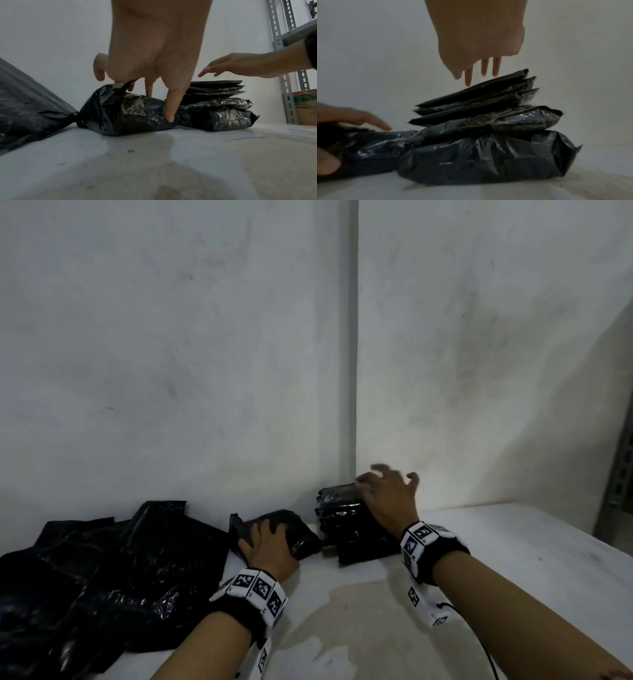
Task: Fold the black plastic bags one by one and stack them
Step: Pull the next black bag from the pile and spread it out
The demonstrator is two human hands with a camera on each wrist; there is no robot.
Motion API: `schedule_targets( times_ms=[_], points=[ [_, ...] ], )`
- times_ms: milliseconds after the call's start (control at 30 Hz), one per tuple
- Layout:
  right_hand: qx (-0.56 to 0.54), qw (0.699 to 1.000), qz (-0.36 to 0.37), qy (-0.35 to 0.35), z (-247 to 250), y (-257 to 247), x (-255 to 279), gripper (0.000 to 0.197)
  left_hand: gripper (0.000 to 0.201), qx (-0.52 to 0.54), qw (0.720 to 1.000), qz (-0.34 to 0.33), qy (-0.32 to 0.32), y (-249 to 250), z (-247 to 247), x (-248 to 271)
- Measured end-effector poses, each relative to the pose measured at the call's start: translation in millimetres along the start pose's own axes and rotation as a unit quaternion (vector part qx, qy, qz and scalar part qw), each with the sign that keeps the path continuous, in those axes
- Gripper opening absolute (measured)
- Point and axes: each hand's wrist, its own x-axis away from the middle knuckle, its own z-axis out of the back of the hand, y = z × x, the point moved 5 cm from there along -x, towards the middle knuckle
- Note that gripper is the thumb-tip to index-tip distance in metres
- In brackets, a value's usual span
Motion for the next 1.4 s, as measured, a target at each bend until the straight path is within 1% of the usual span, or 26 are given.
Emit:
schedule_targets(
  times_ms=[33, 100, 167, 233, 300, 400, 433, 467, 533, 600, 667, 733, 800, 833, 900, 933, 1000, 1033, 1067, 1100, 1133, 1200, 1233, 1267, 1333, 1400],
  points=[
    [0.004, 0.998, 0.027, -0.054, -8.6, -7.1, 1.1, 0.031, 0.077, 0.001, 1.000, -0.004, -0.004, -0.4, -0.5, -2.2],
    [0.016, 0.987, 0.045, -0.151, -25.8, -11.5, 5.3, 0.041, 0.078, -0.002, 1.000, -0.008, -0.023, -1.7, -3.0, -5.4],
    [0.004, 0.980, 0.038, -0.193, -33.0, -9.4, 8.3, 0.042, 0.068, -0.007, 1.000, -0.004, -0.016, -4.3, -5.2, -7.5],
    [-0.009, 0.977, 0.036, -0.208, -35.0, -6.7, 11.3, 0.041, 0.060, 0.002, 1.000, -0.001, 0.012, -6.9, -5.5, -7.0],
    [-0.020, 0.983, 0.045, -0.179, -32.3, -6.8, 11.2, 0.041, 0.055, 0.043, 0.998, -0.002, 0.036, -9.1, -3.2, -6.3],
    [-0.098, 0.991, 0.080, -0.040, -10.4, -20.6, 16.2, 0.032, 0.055, 0.128, 0.989, -0.025, 0.063, -14.6, 2.8, -2.3],
    [-0.120, 0.988, 0.096, -0.001, -4.0, -26.8, 20.0, 0.028, 0.057, 0.159, 0.984, -0.037, 0.073, -16.6, 4.4, -0.5],
    [-0.136, 0.984, 0.110, 0.018, 1.5, -34.4, 25.2, 0.025, 0.057, 0.190, 0.977, -0.044, 0.082, -19.4, 6.8, 2.4],
    [-0.155, 0.979, 0.128, 0.010, 4.6, -47.7, 35.8, 0.023, 0.054, 0.253, 0.961, -0.049, 0.101, -26.6, 13.5, 10.9],
    [-0.196, 0.971, 0.136, -0.022, 2.0, -58.3, 44.7, 0.021, 0.051, 0.313, 0.940, -0.060, 0.122, -32.3, 22.9, 22.4],
    [-0.277, 0.950, 0.133, -0.061, 3.3, -67.3, 53.8, 0.019, 0.048, 0.353, 0.922, -0.080, 0.137, -37.6, 32.7, 35.4],
    [-0.337, 0.927, 0.116, -0.117, 7.7, -76.3, 64.7, 0.016, 0.046, 0.383, 0.907, -0.090, 0.151, -45.2, 42.3, 47.8],
    [-0.393, 0.901, 0.060, -0.173, 13.6, -83.4, 74.2, 0.013, 0.044, 0.413, 0.891, -0.097, 0.159, -53.4, 51.9, 57.4],
    [-0.439, 0.875, 0.003, -0.204, 18.3, -86.3, 79.3, 0.022, 0.042, 0.429, 0.884, -0.102, 0.154, -56.2, 56.9, 63.9],
    [-0.526, 0.790, -0.134, -0.285, 23.2, -91.9, 92.3, 0.043, 0.036, 0.443, 0.878, -0.124, 0.135, -59.0, 66.4, 77.0],
    [-0.549, 0.748, -0.183, -0.324, 25.1, -94.9, 98.9, 0.049, 0.034, 0.441, 0.878, -0.138, 0.124, -58.7, 70.8, 84.0],
    [-0.581, 0.688, -0.232, -0.368, 33.1, -100.3, 113.3, 0.055, 0.033, 0.424, 0.885, -0.168, 0.094, -56.6, 76.7, 100.0],
    [-0.590, 0.673, -0.240, -0.377, 37.2, -101.1, 119.2, 0.058, 0.032, 0.415, 0.888, -0.178, 0.082, -54.4, 78.8, 107.6],
    [-0.590, 0.671, -0.237, -0.381, 43.9, -100.7, 126.3, 0.061, 0.032, 0.419, 0.887, -0.177, 0.075, -53.7, 79.7, 115.9],
    [-0.587, 0.675, -0.230, -0.383, 48.7, -98.9, 131.2, 0.063, 0.034, 0.440, 0.879, -0.168, 0.076, -53.8, 80.8, 122.0],
    [-0.590, 0.673, -0.225, -0.385, 54.6, -95.8, 136.6, 0.063, 0.039, 0.477, 0.863, -0.144, 0.084, -57.2, 80.3, 126.5],
    [-0.612, 0.649, -0.231, -0.389, 66.2, -86.0, 147.8, 0.066, 0.051, 0.551, 0.824, -0.077, 0.107, -70.9, 74.8, 130.6],
    [-0.620, 0.639, -0.233, -0.391, 71.6, -79.7, 153.7, 0.070, 0.058, 0.572, 0.811, -0.043, 0.115, -77.0, 70.0, 132.5],
    [-0.624, 0.633, -0.232, -0.395, 76.3, -74.7, 159.4, 0.075, 0.063, 0.580, 0.806, -0.009, 0.121, -83.4, 63.6, 132.6],
    [-0.603, 0.645, -0.225, -0.412, 85.1, -66.1, 171.6, 0.082, 0.066, 0.590, 0.796, 0.034, 0.132, -87.1, 54.8, 138.3],
    [-0.583, 0.644, -0.222, -0.443, 92.8, -61.1, 183.9, 0.073, 0.060, 0.626, 0.772, 0.034, 0.107, -80.2, 48.2, 144.1]
  ],
)
